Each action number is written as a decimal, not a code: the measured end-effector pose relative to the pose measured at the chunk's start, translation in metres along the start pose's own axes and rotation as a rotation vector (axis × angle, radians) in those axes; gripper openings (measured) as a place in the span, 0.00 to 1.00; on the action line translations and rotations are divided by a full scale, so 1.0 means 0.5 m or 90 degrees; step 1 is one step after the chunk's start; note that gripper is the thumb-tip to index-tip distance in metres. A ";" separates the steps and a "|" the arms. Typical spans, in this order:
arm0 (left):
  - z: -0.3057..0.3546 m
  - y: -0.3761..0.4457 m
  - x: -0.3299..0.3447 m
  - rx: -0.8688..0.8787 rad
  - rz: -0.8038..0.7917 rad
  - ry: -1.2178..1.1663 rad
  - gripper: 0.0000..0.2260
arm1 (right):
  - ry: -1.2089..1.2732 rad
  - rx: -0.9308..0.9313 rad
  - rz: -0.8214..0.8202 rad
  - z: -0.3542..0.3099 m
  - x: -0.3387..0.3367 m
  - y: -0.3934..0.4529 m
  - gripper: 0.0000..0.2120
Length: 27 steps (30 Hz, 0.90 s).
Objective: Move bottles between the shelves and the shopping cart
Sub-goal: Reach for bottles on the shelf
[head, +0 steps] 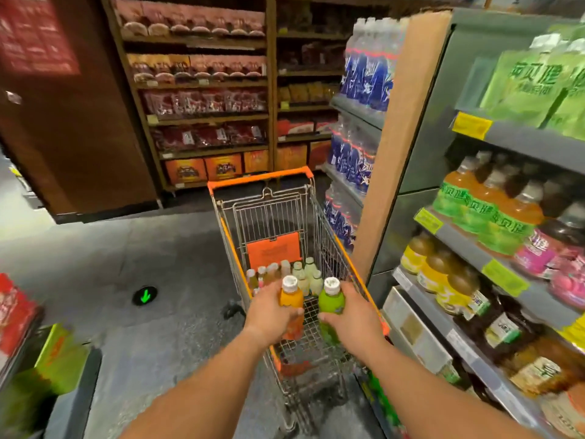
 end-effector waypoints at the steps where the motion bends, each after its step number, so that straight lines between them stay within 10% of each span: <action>1: -0.011 0.031 0.007 -0.001 -0.004 0.001 0.24 | 0.001 0.010 -0.006 0.011 0.015 0.033 0.27; 18: -0.346 0.601 0.326 -0.236 -0.070 0.039 0.14 | 0.171 0.182 -0.266 0.403 0.389 0.617 0.22; 27: -0.550 0.817 0.465 -0.177 -0.065 0.277 0.21 | 0.111 0.063 -0.149 0.619 0.583 0.775 0.11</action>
Point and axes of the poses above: each hand's wrist, its own y-axis towards the middle knuckle, its own x-axis out of the palm, z = x × y, the point moved 7 cm from there along y, towards the middle knuckle, and after that the axes turned 7 degrees about y, right-handed, at the moved point
